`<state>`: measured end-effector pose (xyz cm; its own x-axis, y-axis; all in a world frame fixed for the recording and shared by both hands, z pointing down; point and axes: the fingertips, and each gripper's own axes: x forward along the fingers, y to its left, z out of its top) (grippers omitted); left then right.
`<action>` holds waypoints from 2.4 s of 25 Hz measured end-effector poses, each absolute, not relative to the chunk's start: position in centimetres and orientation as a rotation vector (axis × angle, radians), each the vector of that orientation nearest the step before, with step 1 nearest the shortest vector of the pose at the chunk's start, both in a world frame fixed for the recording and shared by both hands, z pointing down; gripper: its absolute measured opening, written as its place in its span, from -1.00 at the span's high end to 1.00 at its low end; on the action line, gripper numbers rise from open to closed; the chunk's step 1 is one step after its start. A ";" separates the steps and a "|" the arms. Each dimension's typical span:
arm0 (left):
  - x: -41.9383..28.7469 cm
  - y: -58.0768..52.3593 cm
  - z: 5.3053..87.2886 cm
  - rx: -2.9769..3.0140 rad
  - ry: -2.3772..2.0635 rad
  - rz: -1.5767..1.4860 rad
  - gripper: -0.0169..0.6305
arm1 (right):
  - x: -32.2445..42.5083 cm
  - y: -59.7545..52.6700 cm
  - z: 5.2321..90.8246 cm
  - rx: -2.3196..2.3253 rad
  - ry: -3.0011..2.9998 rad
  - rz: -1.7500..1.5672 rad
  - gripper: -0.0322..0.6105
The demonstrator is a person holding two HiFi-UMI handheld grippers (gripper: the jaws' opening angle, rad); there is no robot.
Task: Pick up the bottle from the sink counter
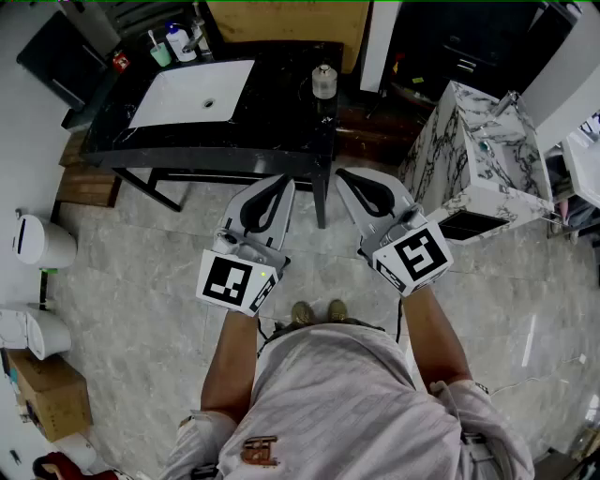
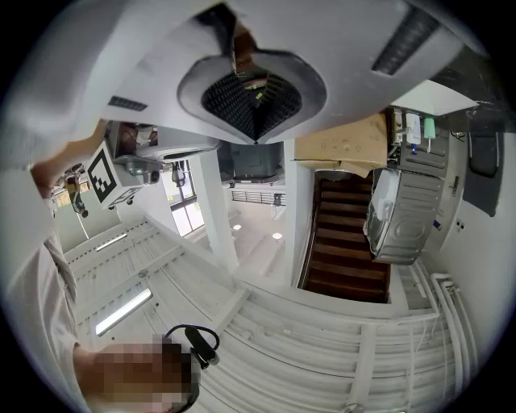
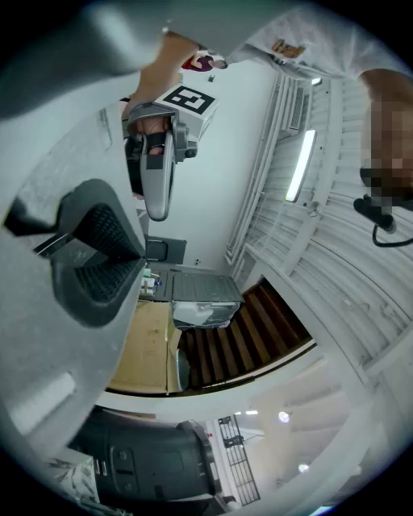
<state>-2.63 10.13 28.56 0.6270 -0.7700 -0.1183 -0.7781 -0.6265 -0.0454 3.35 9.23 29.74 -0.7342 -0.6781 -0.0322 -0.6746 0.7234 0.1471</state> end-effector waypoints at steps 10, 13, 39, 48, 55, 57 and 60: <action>-1.9 8.8 28.9 -2.741 1.343 0.120 0.95 | 4.0 8.2 29.8 1.100 -2.930 -0.217 0.90; -1.6 8.4 28.8 -2.731 1.358 0.114 0.95 | 4.5 7.8 29.7 1.093 -2.939 -0.214 0.89; 0.2 1.8 28.4 -2.642 1.431 0.107 0.95 | 7.2 2.2 30.3 0.986 -2.960 -0.272 0.89; -1.4 -4.0 28.5 -2.659 1.382 0.127 0.95 | 5.1 -3.4 30.9 1.017 -2.930 -0.272 0.89; -3.2 -9.6 28.8 -2.708 1.331 0.135 0.95 | 3.0 -8.8 30.5 1.059 -2.898 -0.275 0.89; -3.6 -11.2 29.0 -2.727 1.311 0.137 0.95 | 2.4 -10.5 30.3 1.079 -2.884 -0.276 0.89; -4.3 -13.7 29.4 -2.753 1.285 0.138 0.95 | 1.7 -13.0 30.3 1.108 -2.863 -0.276 0.89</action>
<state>-4.30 -13.70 29.36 0.6395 -0.7587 -0.1242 -0.7678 -0.6386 -0.0523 1.68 -12.99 30.29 -0.7400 -0.6726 -0.0094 -0.6620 0.7258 0.1871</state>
